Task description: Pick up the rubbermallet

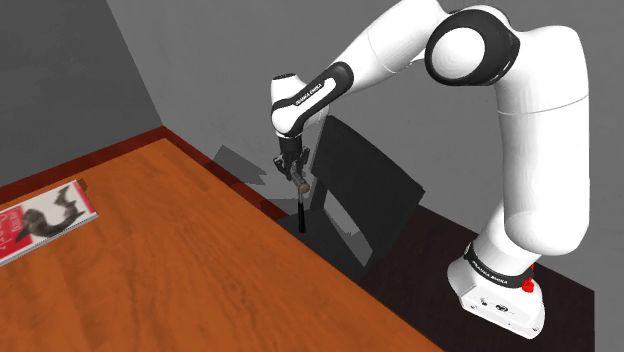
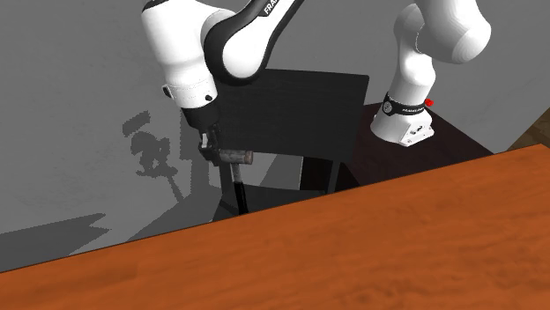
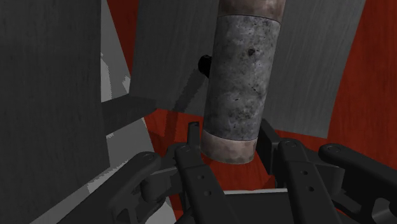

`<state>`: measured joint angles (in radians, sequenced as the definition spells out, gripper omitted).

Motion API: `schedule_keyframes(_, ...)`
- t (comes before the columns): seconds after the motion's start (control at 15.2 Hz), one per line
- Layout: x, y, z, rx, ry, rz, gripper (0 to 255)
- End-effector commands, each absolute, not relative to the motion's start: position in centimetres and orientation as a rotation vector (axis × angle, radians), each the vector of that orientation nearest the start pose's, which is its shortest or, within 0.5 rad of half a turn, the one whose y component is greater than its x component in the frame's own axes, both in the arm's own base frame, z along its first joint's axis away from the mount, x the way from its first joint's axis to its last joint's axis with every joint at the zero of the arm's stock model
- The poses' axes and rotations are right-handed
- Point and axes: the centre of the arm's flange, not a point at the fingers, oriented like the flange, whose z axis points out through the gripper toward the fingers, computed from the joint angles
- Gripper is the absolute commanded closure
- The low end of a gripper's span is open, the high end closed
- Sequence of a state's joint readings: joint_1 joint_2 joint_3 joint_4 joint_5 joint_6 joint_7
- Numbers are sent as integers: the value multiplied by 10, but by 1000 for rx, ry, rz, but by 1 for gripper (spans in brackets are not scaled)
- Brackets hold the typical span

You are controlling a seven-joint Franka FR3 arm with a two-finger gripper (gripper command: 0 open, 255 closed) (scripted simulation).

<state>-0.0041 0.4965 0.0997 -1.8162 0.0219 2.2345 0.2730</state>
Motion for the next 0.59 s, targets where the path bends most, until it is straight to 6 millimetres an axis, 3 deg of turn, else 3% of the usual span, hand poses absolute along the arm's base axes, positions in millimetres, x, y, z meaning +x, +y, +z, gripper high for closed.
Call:
schedule_keyframes(0.0,639,58,261,-3073,311,135,255)
schedule_keyframes(0.2,639,58,260,-3073,311,135,255)
schedule_keyframes(0.53,639,58,287,-3073,311,135,255)
